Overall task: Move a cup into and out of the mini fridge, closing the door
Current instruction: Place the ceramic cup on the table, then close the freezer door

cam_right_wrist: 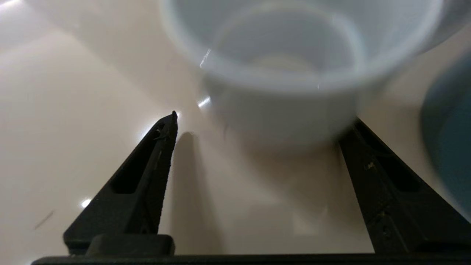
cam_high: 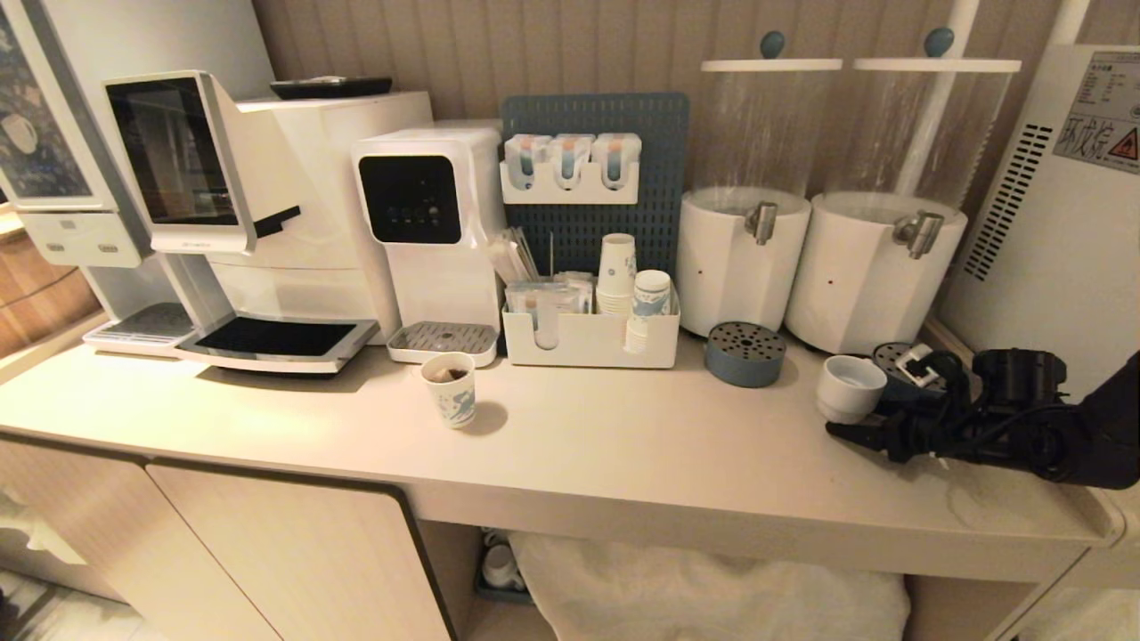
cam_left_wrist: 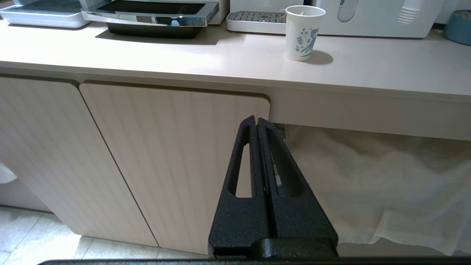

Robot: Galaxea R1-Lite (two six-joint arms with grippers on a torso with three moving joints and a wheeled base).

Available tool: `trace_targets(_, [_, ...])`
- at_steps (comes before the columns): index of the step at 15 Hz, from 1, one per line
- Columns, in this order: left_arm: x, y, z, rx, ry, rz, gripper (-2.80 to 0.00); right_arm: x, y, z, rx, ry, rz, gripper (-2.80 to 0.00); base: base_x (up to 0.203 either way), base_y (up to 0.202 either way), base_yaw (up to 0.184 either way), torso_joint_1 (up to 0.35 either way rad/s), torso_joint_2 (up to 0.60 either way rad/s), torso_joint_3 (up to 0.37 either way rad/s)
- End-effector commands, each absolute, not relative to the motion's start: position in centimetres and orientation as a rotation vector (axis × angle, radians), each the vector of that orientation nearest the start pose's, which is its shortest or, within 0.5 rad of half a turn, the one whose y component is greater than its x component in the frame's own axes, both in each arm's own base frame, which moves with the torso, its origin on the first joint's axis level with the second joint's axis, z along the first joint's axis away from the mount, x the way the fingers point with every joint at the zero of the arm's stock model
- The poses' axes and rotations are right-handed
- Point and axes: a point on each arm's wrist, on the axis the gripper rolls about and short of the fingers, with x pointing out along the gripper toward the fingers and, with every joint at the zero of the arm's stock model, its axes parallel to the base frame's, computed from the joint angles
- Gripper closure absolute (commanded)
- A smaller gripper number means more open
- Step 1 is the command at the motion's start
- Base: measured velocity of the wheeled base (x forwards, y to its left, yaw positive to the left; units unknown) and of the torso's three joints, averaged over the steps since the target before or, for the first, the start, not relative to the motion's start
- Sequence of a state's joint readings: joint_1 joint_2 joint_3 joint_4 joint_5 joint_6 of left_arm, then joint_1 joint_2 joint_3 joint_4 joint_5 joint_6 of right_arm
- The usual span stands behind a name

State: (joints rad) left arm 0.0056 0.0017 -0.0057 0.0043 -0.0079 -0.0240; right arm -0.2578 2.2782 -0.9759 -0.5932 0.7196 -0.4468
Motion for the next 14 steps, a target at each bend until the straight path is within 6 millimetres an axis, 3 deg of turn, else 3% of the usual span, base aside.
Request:
trace_targets(1, [-2.3, 0.0, 7.7, -0.025, -0.002, -0.002, 0.00, 36.3, -8.7, 4.3, -0.106, 0.472, 0.555, -2.80, 0.000, 0.000, 0.000, 0.000, 0.00, 0.000])
trace_targets(7, [-2.3, 0.0, 7.7, -0.026, -0.004, -0.003, 0.00, 31.3, -9.8, 8.0, -0.103, 0.432, 0.513, -2.80, 0.000, 0.000, 0.000, 0.000, 0.00, 0.000])
trace_targets(10, [-2.3, 0.0, 7.7, -0.026, -0.005, -0.002, 0.00, 27.5, -10.1, 10.6, -0.102, 0.378, 0.504, -2.80, 0.000, 0.000, 0.000, 0.000, 0.00, 0.000])
trace_targets(11, [-2.3, 0.0, 7.7, -0.027, -0.006, -0.002, 0.00, 25.6, -10.2, 11.4, -0.098, 0.358, 0.498, -2.41, 0.000, 0.000, 0.000, 0.000, 0.00, 0.000])
trace_targets(12, [-2.3, 0.0, 7.7, -0.028, -0.011, 0.000, 0.00, 23.7, -10.1, 12.3, -0.098, 0.329, 0.492, 0.00, 0.000, 0.000, 0.000, 0.000, 0.00, 0.000])
trace_targets(14, [-2.3, 0.0, 7.7, -0.028, -0.012, 0.000, 0.00, 19.2, -9.1, 15.2, -0.117, 0.252, 0.482, 0.00, 0.000, 0.000, 0.000, 0.000, 0.00, 0.000])
